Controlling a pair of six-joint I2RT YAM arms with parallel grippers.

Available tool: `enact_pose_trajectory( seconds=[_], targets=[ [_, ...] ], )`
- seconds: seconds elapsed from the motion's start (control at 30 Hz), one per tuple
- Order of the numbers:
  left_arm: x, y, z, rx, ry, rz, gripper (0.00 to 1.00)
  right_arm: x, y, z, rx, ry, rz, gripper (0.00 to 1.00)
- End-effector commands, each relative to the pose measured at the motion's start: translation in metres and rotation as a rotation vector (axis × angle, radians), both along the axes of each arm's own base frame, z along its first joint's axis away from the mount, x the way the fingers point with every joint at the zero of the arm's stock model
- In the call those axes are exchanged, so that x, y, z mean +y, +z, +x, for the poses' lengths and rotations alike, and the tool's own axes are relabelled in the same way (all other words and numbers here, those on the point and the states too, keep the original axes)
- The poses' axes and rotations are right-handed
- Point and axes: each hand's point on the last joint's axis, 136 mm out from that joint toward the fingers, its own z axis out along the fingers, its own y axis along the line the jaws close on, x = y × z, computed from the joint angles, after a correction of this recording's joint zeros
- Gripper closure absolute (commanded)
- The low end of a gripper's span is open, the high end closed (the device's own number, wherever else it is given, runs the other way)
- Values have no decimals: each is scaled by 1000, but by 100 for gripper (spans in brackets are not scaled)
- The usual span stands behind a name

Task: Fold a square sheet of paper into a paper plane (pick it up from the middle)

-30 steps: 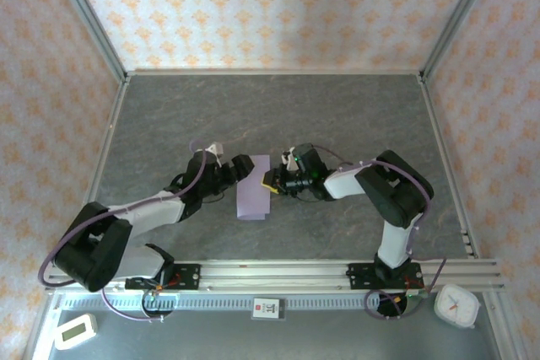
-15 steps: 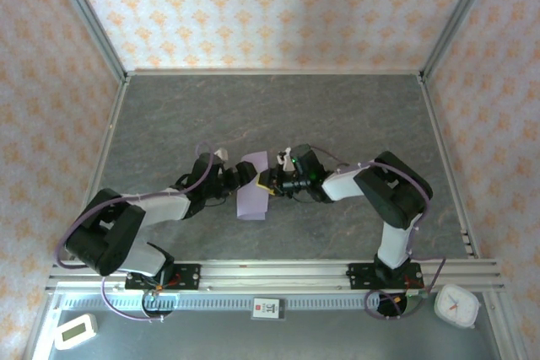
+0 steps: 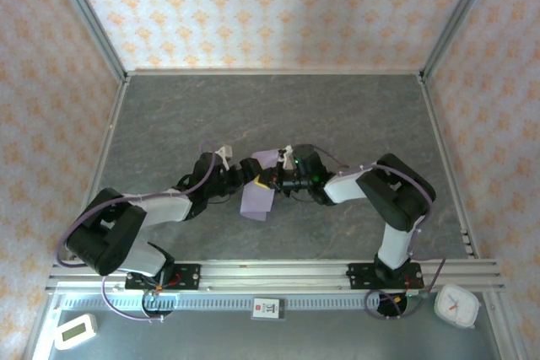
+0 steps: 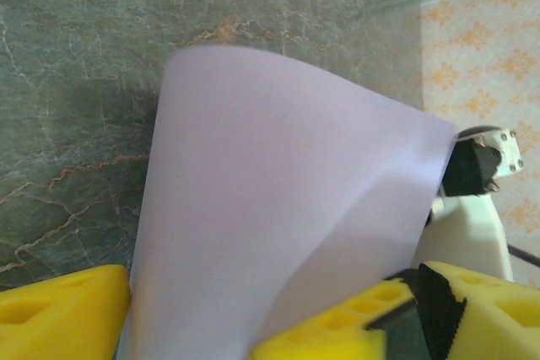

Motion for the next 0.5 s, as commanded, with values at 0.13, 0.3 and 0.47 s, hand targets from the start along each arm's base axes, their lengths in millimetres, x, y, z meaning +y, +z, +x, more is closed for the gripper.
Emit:
enact_pose_trajectory(
  seconds=[0.13, 0.3, 0.47],
  targets=[
    [-3, 3, 0, -21, 8, -37, 11, 2, 37, -7, -31, 0, 176, 94],
    [0, 3, -1, -24, 18, -27, 10, -4, 24, -11, -19, -12, 135, 68],
    [4, 1, -3, -22, 27, -17, 10, -8, 17, -13, -33, -7, 72, 67]
  ],
)
